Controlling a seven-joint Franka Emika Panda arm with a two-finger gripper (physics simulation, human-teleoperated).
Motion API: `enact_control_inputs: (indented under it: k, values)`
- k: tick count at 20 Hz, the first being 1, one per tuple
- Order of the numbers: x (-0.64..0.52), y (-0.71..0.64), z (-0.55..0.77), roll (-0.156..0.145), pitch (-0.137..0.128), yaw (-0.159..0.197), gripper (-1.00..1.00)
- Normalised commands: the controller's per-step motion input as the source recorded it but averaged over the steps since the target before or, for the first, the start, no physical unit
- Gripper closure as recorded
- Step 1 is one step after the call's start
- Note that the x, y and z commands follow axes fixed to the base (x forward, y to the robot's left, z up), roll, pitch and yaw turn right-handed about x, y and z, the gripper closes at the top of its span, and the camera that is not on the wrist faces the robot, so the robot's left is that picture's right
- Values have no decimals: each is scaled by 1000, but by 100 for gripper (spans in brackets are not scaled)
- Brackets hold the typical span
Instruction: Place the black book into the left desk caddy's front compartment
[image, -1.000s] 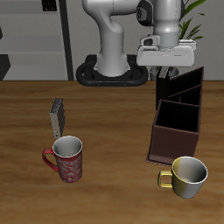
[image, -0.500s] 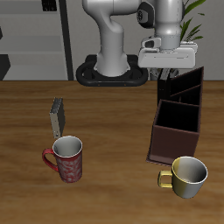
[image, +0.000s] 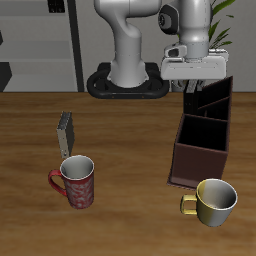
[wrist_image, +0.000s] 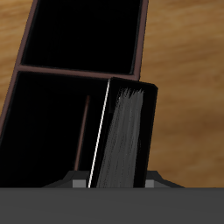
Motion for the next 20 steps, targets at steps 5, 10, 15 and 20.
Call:
enact_control_inputs:
  k: [5, 10, 15, 20]
  values:
    - [26, 58, -5, 13, -4, 10, 100]
    - [121, 109, -60, 9, 19, -9, 100]
    - [35, 36, -75, 7, 9, 9, 100]
    - [77, 3, -125, 0, 18, 0, 100]
